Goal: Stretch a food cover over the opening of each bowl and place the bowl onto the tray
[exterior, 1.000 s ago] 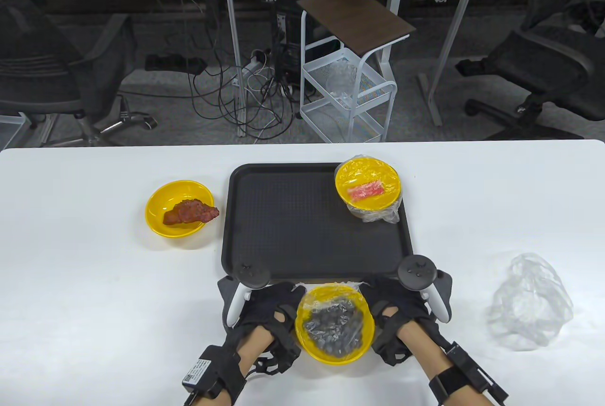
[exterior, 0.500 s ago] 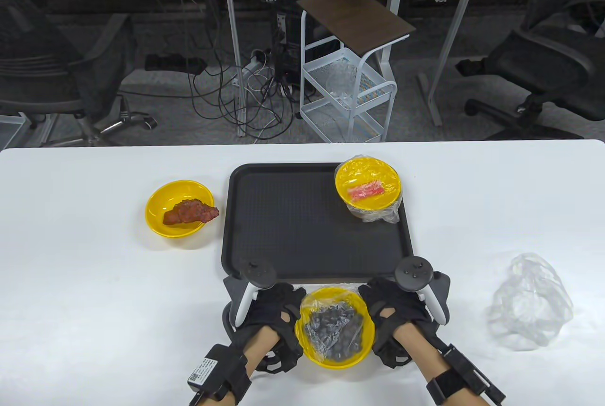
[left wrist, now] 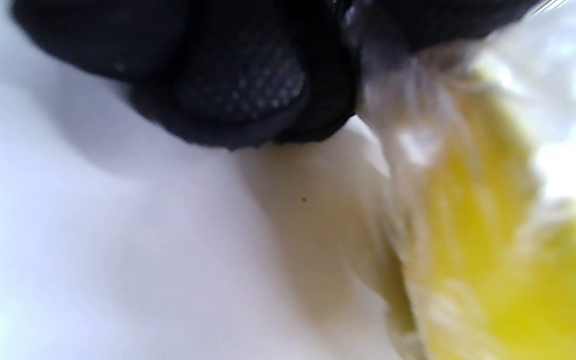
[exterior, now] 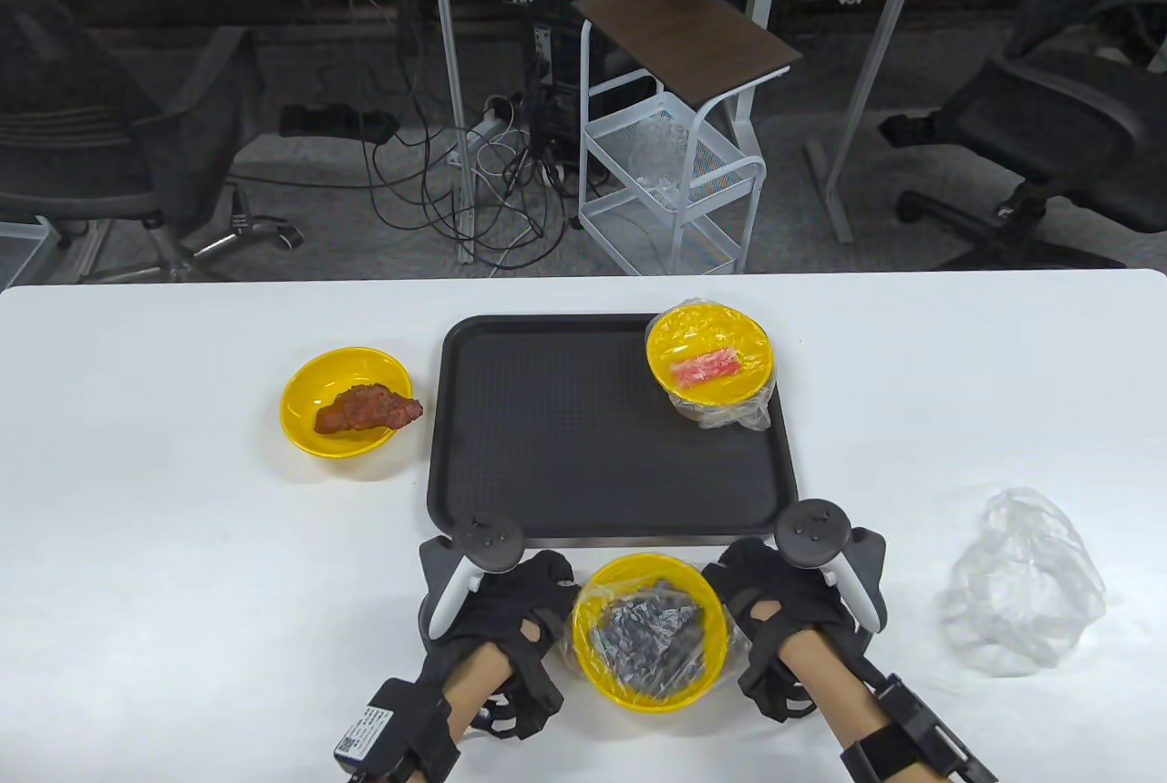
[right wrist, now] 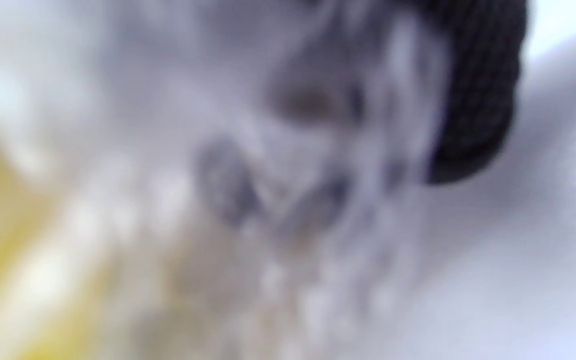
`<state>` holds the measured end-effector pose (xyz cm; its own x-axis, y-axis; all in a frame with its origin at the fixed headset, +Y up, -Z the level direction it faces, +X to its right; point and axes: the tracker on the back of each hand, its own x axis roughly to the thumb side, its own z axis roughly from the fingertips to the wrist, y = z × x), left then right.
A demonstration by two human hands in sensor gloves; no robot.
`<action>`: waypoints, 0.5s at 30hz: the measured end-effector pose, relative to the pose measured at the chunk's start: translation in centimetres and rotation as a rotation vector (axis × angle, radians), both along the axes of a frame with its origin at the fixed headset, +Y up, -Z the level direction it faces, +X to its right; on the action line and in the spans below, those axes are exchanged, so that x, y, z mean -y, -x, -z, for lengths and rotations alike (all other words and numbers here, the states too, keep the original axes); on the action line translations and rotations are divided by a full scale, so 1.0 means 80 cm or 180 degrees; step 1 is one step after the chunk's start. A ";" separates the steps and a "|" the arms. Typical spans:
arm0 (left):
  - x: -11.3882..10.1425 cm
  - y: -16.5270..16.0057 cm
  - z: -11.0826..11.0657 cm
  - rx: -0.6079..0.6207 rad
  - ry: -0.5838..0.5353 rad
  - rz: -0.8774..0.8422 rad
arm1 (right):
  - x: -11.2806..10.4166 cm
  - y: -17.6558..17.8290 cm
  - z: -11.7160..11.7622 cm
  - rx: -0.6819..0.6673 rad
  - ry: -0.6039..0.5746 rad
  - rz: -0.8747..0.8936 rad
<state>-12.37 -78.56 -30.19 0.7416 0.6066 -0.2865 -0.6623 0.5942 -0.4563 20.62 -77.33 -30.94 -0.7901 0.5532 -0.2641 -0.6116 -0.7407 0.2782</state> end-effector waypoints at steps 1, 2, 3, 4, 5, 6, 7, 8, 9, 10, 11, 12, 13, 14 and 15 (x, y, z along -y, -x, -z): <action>0.001 0.003 -0.001 -0.0014 0.0052 -0.0110 | -0.001 -0.002 -0.001 0.0005 0.0033 0.0043; 0.002 0.006 -0.001 0.0002 0.0120 -0.0221 | -0.002 -0.004 -0.002 0.0020 0.0048 0.0077; 0.003 0.008 -0.002 0.0009 0.0175 -0.0269 | -0.003 -0.006 -0.003 0.0029 0.0049 0.0101; 0.003 0.011 -0.002 0.0030 0.0261 -0.0354 | -0.005 -0.009 -0.004 0.0046 0.0058 0.0159; 0.003 0.013 -0.002 0.0069 0.0343 -0.0442 | -0.008 -0.012 -0.005 0.0082 0.0053 0.0220; 0.003 0.016 -0.003 0.0081 0.0387 -0.0493 | -0.010 -0.015 -0.006 0.0102 0.0032 0.0245; 0.002 0.019 -0.004 0.0068 0.0421 -0.0554 | -0.012 -0.019 -0.007 0.0123 0.0037 0.0254; 0.001 0.021 -0.004 0.0042 0.0422 -0.0599 | -0.015 -0.023 -0.008 0.0136 0.0044 0.0269; -0.002 0.025 -0.005 0.0006 0.0397 -0.0625 | -0.018 -0.028 -0.009 0.0170 0.0015 0.0315; -0.008 0.027 -0.007 -0.0014 0.0314 -0.0611 | -0.023 -0.034 -0.011 0.0239 -0.0060 0.0381; -0.013 0.029 -0.008 -0.0042 0.0229 -0.0543 | -0.026 -0.037 -0.013 0.0275 -0.0110 0.0420; -0.024 0.030 -0.012 -0.0104 0.0020 -0.0356 | -0.034 -0.043 -0.015 0.0324 -0.0193 0.0488; -0.031 0.029 -0.015 -0.0132 -0.0148 -0.0219 | -0.039 -0.046 -0.016 0.0344 -0.0245 0.0520; -0.039 0.028 -0.019 -0.0149 -0.0319 -0.0093 | -0.045 -0.048 -0.017 0.0361 -0.0316 0.0539; -0.051 0.023 -0.025 -0.0201 -0.0505 0.0087 | -0.055 -0.051 -0.019 0.0373 -0.0438 0.0523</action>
